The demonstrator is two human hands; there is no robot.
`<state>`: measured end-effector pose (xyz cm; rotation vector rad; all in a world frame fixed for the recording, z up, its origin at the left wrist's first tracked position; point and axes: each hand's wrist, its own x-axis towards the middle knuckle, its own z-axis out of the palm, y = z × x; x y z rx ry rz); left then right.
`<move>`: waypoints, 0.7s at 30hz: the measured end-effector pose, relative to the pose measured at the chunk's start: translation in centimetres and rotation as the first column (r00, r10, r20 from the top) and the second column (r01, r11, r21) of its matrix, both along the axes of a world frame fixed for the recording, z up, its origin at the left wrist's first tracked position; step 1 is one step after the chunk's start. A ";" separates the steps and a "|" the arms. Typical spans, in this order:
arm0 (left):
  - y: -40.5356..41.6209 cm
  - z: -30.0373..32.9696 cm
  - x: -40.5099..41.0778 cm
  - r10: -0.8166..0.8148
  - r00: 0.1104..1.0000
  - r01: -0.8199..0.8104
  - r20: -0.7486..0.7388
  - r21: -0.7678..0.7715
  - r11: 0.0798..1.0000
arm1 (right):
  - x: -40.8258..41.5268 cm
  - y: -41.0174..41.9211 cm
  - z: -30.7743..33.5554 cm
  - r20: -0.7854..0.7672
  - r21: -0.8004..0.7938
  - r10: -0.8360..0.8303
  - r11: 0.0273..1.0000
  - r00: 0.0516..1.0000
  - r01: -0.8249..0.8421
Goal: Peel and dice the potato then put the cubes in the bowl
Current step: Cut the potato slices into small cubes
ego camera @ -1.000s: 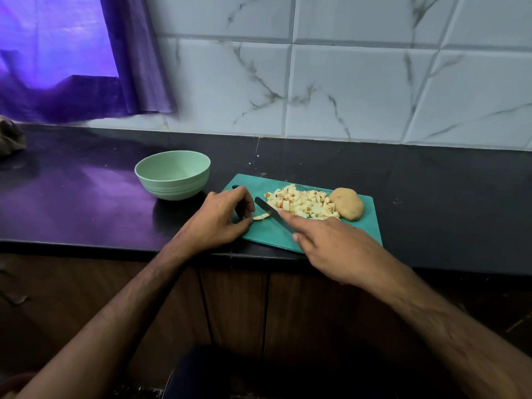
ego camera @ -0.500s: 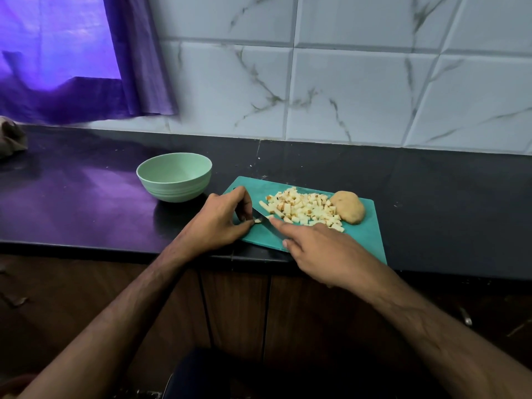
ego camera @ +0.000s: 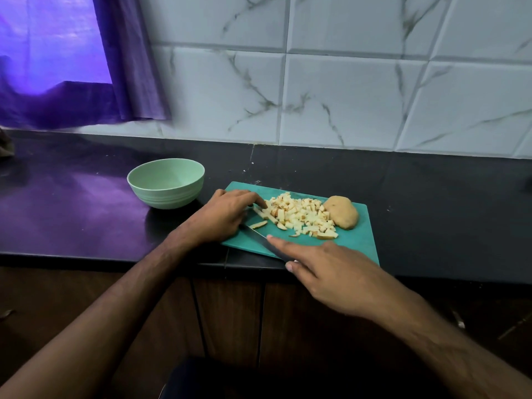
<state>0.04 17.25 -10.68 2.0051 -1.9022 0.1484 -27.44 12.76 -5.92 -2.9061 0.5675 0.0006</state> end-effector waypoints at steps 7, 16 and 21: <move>0.7 -0.4 0.2 0.074 0.996 -0.067 0.047 -0.139 0.988 | 0.8 -1.5 -1.0 0.003 -0.066 -0.039 0.997 0.999 0.039; 3.3 -1.3 -0.6 0.125 0.992 -0.123 0.005 -0.174 0.977 | 1.0 -2.4 -0.9 0.027 -0.084 -0.111 0.990 0.993 0.113; 3.7 -1.2 -0.4 0.111 0.994 -0.110 0.000 -0.134 0.985 | 1.6 -2.2 -0.9 0.055 -0.069 -0.120 0.990 0.991 0.124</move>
